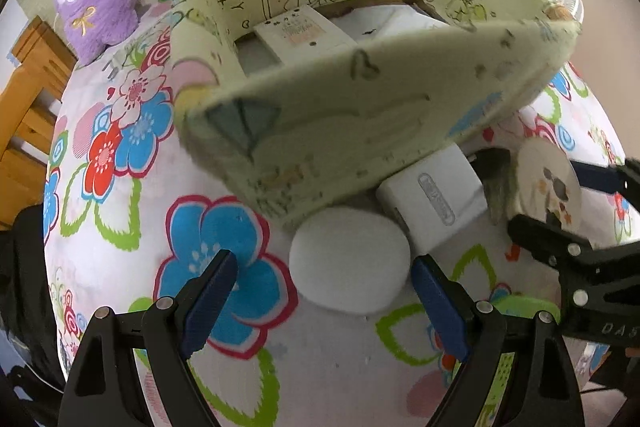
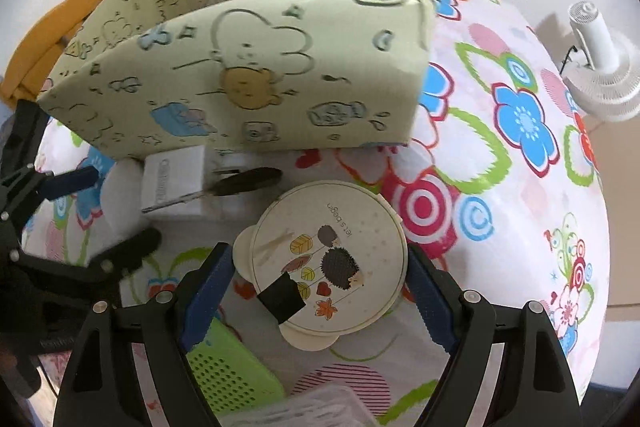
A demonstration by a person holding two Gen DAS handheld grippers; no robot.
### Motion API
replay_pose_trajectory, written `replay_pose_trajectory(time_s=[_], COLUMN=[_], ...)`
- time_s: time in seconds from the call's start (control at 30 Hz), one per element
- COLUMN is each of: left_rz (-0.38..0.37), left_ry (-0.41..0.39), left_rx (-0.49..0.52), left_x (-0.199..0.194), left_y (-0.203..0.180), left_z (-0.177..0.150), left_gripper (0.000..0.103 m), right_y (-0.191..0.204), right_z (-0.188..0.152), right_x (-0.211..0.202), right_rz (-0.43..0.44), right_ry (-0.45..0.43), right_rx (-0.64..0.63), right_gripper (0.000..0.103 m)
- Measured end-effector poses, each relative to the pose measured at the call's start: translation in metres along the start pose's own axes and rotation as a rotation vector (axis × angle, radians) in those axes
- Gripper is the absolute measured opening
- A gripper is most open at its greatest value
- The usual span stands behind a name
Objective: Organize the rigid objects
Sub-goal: 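Close the left gripper on the white round puck while the right grasps the round painted lid, then lift the puck and painted lid and carry both over the fabric box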
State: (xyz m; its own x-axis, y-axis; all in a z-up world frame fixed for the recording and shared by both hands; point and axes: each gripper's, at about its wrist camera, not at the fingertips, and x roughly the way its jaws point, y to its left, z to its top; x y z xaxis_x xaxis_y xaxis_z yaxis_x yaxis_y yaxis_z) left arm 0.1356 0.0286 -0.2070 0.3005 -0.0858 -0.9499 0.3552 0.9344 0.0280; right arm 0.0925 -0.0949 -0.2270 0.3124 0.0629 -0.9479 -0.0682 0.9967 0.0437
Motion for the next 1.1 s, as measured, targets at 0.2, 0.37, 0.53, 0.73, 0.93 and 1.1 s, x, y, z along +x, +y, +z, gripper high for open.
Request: replay_pose_trajectory(time_s=[0.2,0.37,0.53,0.73,0.93,1.1], left_rz=[-0.041,-0.022,-0.003,-0.003,0.001,0.011], left_ry=[0.014,0.003,0.0,-0.002,-0.018,-0.04], left_rx=[0.041,0.065,0.039,-0.005,-0.064,-0.096], left_x=[-0.001,-0.003,-0.006,-0.013,-0.029,-0.048], left_y=[-0.007,-0.018,-0.025,-0.041,-0.055,-0.063], left_z=[0.011,0.014,0.011,0.0,-0.009,-0.02], left_gripper=[0.067,0.057,0.057,0.057,0.057,0.057], right_y=[-0.01,-0.011,-0.013,-0.018,-0.023,-0.03], right_z=[0.0,0.002,0.001,0.0,-0.002,-0.005], right_x=[0.004,0.008,-0.003,-0.017,-0.034,-0.045], right_rz=[0.008,0.032,0.046,0.069,0.085,0.091], right_ry=[0.006,0.012,-0.005,-0.019,-0.035,-0.05], right_rx=[0.022,0.018,-0.007,-0.031,-0.062,-0.082], right_gripper=[0.086,0.086,0.086,0.086,0.086,0.086])
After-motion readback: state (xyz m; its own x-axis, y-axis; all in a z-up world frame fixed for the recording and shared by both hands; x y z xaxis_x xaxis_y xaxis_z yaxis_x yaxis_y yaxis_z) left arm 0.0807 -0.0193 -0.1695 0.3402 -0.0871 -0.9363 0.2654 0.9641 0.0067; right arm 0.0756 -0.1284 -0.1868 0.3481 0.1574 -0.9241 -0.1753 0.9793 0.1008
